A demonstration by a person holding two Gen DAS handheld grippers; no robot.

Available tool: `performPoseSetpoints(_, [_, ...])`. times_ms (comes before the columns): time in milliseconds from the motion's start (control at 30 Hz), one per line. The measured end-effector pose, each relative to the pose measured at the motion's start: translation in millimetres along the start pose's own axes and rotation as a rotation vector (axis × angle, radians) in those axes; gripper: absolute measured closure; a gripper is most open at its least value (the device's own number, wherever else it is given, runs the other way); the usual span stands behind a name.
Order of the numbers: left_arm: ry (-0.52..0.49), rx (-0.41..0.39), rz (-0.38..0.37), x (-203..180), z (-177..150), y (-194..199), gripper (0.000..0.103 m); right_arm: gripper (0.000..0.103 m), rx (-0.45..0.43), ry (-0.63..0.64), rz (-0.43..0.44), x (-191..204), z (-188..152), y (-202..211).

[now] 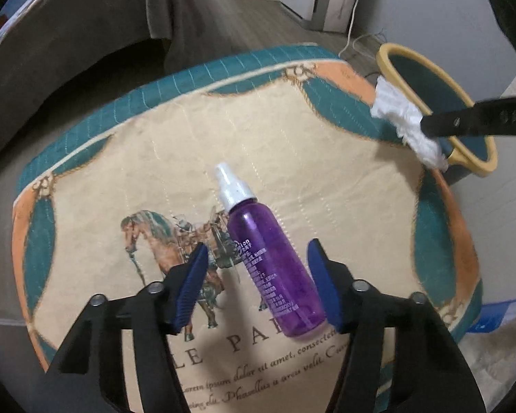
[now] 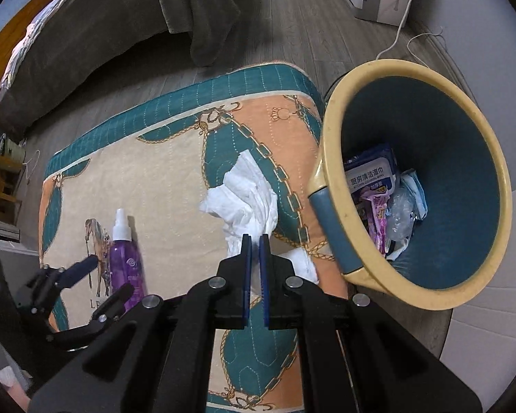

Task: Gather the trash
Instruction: 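Grasp the purple spray bottle with the left gripper while the right holds the tissue, then carry the tissue and spray bottle over the bin and open both grippers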

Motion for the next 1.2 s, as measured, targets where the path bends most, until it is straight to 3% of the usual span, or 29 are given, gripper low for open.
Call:
performPoseSetpoints(100, [0.001, 0.015, 0.003, 0, -3, -6, 0.055, 0.099, 0.003, 0.015, -0.002, 1, 0, 0])
performPoseSetpoints(167, [0.002, 0.019, -0.003, -1, -4, -7, 0.068, 0.099, 0.004, 0.02, -0.001, 2, 1, -1])
performPoseSetpoints(433, [-0.013, 0.004, 0.021, 0, 0, -4, 0.069, 0.099, -0.004, 0.049, 0.009, 10, 1, 1])
performPoseSetpoints(567, [-0.016, -0.049, 0.03, 1, 15, 12, 0.07, 0.099, -0.055, 0.042, 0.031, 12, 12, 21])
performPoseSetpoints(667, [-0.085, -0.113, 0.067, -9, 35, 33, 0.07, 0.099, -0.105, 0.035, 0.04, 7, 25, 40])
performPoseSetpoints(867, [-0.171, -0.224, 0.004, -62, 87, 66, 0.07, 0.099, -0.206, -0.033, -0.024, -48, 54, 73])
performPoseSetpoints(1200, [-0.346, -0.258, -0.088, -162, 151, 51, 0.07, 0.099, -0.241, -0.199, -0.062, -158, 73, 87])
Point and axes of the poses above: each gripper's, at about its wrist camera, not at the fingertips, and y roughly against the way its jaws point, x to its left, z to its top, the point moved 10 cm from there along -y, roughly the way its jaws point, and after that the axes turned 9 degrees about -y, right-handed, at the moved point
